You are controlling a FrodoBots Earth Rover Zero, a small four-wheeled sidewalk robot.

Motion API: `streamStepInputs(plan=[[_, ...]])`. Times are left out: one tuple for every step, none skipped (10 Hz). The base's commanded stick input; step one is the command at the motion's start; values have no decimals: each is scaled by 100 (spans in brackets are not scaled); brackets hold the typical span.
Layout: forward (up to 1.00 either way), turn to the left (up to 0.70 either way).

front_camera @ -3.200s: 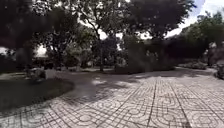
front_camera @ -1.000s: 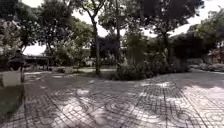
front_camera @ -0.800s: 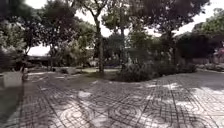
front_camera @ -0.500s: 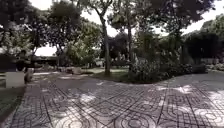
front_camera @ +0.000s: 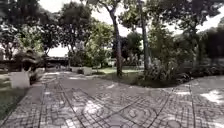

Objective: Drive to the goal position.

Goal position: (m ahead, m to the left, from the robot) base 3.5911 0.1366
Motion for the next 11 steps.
streamStepInputs(plan=[[100,0],[100,0],[100,0],[100,0],[100,0],[100,0],[100,0],[100,0],[100,0],[100,0],[100,0]])
